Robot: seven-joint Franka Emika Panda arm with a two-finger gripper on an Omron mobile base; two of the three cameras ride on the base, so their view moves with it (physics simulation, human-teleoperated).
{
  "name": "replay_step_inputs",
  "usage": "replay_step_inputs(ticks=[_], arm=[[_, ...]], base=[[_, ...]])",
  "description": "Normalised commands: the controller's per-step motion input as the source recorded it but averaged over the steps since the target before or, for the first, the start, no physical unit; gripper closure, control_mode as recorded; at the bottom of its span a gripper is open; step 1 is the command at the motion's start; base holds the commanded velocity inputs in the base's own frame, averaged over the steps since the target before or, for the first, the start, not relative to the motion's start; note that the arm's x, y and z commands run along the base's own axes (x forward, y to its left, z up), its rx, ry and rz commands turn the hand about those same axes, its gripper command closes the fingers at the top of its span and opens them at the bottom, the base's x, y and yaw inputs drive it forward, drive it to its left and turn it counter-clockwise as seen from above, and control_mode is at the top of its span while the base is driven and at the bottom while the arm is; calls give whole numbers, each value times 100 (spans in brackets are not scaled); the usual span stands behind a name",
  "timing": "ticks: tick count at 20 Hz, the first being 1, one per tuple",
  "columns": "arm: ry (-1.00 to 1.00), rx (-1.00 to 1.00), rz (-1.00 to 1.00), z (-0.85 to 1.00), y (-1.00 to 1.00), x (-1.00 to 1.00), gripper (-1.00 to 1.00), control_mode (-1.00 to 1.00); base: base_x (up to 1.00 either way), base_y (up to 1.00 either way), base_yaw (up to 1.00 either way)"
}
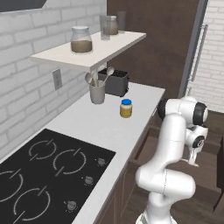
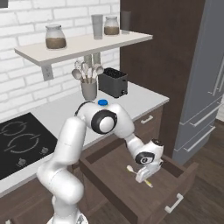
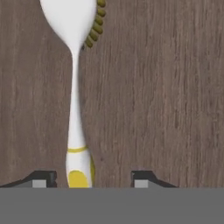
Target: Pick the dish brush from the drawer and place it on the counter.
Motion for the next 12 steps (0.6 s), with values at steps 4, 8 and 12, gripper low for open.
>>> replay_step_inputs(ticks=[4,8,12], arm=[[3,0,-7,-34,-3,-3,100,-100],[0,0,0,-6,1,-24,100,-100],[-7,0,0,5,0,-48,100,-100]], base=[[0,0,0],[0,0,0],[0,0,0]])
